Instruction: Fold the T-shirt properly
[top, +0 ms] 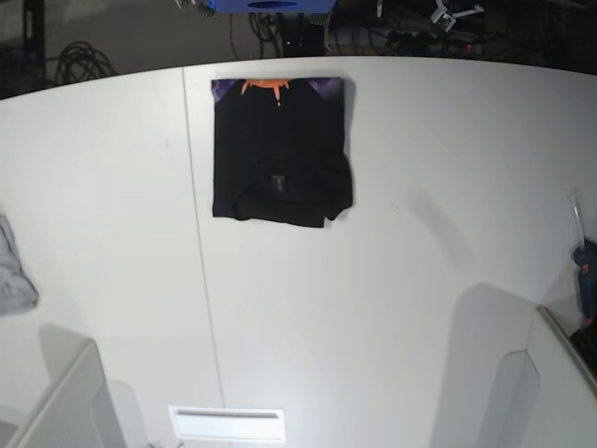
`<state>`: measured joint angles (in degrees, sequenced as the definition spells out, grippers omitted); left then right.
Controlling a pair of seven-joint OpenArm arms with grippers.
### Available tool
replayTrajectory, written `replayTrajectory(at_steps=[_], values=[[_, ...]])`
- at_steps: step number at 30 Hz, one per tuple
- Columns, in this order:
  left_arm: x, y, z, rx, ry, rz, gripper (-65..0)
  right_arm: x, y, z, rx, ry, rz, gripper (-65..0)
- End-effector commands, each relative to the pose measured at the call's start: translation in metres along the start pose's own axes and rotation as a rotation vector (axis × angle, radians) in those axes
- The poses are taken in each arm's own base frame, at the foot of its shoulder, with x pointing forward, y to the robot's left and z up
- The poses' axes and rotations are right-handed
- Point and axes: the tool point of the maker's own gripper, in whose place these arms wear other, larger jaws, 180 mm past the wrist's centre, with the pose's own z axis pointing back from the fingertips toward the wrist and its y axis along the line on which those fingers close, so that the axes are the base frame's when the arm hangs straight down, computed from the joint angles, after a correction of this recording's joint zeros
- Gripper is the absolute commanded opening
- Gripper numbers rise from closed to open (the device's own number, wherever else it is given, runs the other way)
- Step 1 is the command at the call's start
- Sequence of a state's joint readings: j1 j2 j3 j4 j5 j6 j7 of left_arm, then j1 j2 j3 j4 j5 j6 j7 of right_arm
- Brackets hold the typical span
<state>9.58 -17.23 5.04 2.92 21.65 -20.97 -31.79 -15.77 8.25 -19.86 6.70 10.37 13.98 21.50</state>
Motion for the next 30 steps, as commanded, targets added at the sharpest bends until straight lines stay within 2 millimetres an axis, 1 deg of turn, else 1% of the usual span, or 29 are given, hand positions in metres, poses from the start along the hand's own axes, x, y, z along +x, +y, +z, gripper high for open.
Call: replayTrajectory(at_steps=[1,3,4,6,8,11,13,17,20,23,24,25,27,29,30], values=[[0.004,0.003,0.001,-0.001,-0.019,-0.010,-65.0,0.001,-0.003,0.001,-0.007,-0.016,-0.016,-65.0],[0.005,0.004,0.001,0.000,-0.017,-0.012,-65.0,0.006,0.010,-0.003,0.010,-0.027,-0.036,-65.0],[0.005,0.003,0.000,-0.001,-0.016,-0.011,-65.0,0.012,0.014,-0.005,0.018,-0.037,-0.037,-65.0],[0.005,0.001,0.000,-0.004,-0.016,-0.010,-65.0,0.019,0.019,-0.007,0.025,-0.046,-0.038,-65.0],[0.007,-0.008,-0.004,-0.017,-0.022,-0.005,-65.0,0.022,0.026,-0.009,0.035,-0.050,-0.041,-65.0],[0.005,-0.011,-0.004,-0.022,-0.018,-0.002,-65.0,0.024,0.035,-0.011,0.048,-0.053,-0.045,-65.0],[0.003,-0.017,-0.005,-0.031,-0.011,0.007,-65.0,0.029,0.035,-0.012,0.048,-0.061,-0.044,-65.0],[-0.009,-0.022,-0.003,-0.038,0.027,0.034,-65.0,0.030,0.034,-0.012,0.047,-0.059,-0.044,-65.0],[-0.008,-0.023,-0.004,-0.039,0.025,0.035,-65.0,0.030,0.034,-0.012,0.048,-0.058,-0.041,-65.0],[0.002,-0.017,-0.007,-0.031,0.007,0.030,-65.0,0.031,0.034,-0.012,0.048,-0.061,-0.037,-65.0],[0.003,-0.017,-0.007,-0.030,0.006,0.029,-65.0,0.034,0.033,-0.013,0.048,-0.065,-0.036,-65.0],[0.004,-0.016,-0.008,-0.030,0.004,0.029,-65.0,0.043,0.031,-0.014,0.045,-0.078,-0.034,-65.0],[0.010,-0.013,-0.009,-0.026,-0.005,0.026,-65.0,0.053,0.029,-0.015,0.043,-0.093,-0.030,-65.0],[0.009,-0.014,-0.009,-0.026,-0.004,0.027,-65.0,0.065,0.028,-0.017,0.042,-0.111,-0.027,-65.0],[0.007,-0.014,-0.009,-0.027,-0.001,0.027,-65.0,0.069,0.032,-0.018,0.048,-0.119,-0.027,-65.0]])
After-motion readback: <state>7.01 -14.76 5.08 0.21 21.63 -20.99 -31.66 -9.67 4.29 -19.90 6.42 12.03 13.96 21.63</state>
